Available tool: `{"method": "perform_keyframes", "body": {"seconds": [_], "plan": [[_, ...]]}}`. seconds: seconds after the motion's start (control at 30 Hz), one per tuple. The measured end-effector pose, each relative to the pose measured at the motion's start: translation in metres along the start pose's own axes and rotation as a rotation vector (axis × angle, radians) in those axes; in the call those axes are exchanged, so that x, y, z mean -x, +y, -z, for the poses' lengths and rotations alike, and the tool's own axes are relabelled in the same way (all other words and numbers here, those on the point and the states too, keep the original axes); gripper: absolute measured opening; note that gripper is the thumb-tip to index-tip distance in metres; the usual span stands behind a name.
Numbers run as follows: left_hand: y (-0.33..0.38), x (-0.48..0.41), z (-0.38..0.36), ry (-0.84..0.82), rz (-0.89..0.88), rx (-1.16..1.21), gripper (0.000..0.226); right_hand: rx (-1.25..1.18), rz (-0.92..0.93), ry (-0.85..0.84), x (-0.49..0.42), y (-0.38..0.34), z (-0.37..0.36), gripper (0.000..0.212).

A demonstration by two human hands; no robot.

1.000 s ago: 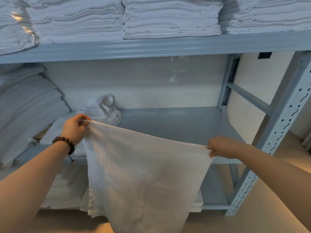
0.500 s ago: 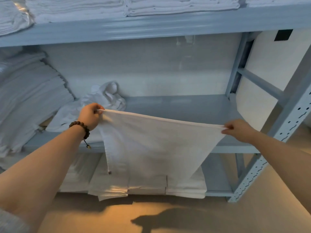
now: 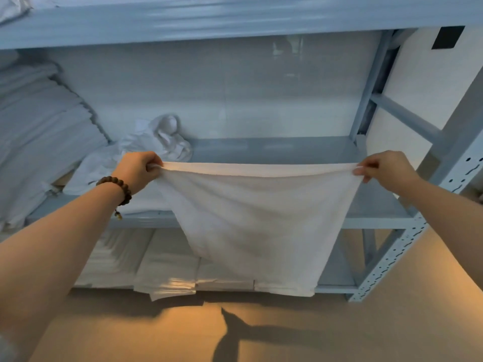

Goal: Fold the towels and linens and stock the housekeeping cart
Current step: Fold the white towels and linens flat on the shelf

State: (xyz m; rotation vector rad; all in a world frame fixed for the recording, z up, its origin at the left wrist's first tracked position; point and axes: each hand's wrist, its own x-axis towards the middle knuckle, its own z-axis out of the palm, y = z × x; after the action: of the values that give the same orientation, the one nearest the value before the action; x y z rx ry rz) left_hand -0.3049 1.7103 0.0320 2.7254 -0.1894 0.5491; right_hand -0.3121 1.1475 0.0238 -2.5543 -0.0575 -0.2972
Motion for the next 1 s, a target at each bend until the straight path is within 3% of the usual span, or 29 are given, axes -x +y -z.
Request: {"method": "perform_keyframes", "body": {"seconds": [0.1,0.17,0.27,0.4,0.53,0.7,0.87,0.93,1.0], "plan": [[0.001,0.000,0.002,0.190,0.032,0.094,0.017,0.003,0.068,0.201,-0.006,-0.002,0.013,0.023],[0.005,0.008,-0.007,0.180,0.057,0.158,0.017,-0.100,0.001,0.310,-0.005,0.000,0.010,0.027],[0.008,0.016,-0.026,-0.012,0.060,0.112,0.014,0.064,-0.073,0.164,0.003,0.008,-0.011,0.028],[0.010,0.003,-0.026,0.151,0.057,0.184,0.013,0.003,-0.118,0.308,0.003,0.017,-0.012,0.027],[0.012,0.001,-0.039,0.038,0.075,0.108,0.014,0.179,-0.078,0.154,0.004,0.015,-0.021,0.025],[0.011,-0.007,-0.040,0.069,0.084,0.099,0.012,0.036,-0.111,0.259,0.001,0.019,-0.020,0.023],[0.017,-0.022,-0.051,-0.011,0.124,-0.048,0.026,0.191,-0.032,0.243,-0.005,0.023,-0.026,0.012],[0.022,-0.032,-0.061,-0.043,0.220,0.061,0.032,0.176,-0.054,0.267,-0.014,0.027,-0.031,0.013],[0.028,-0.044,-0.077,-0.024,0.363,0.294,0.027,-0.013,-0.198,0.288,-0.027,0.030,-0.038,0.012]]}}
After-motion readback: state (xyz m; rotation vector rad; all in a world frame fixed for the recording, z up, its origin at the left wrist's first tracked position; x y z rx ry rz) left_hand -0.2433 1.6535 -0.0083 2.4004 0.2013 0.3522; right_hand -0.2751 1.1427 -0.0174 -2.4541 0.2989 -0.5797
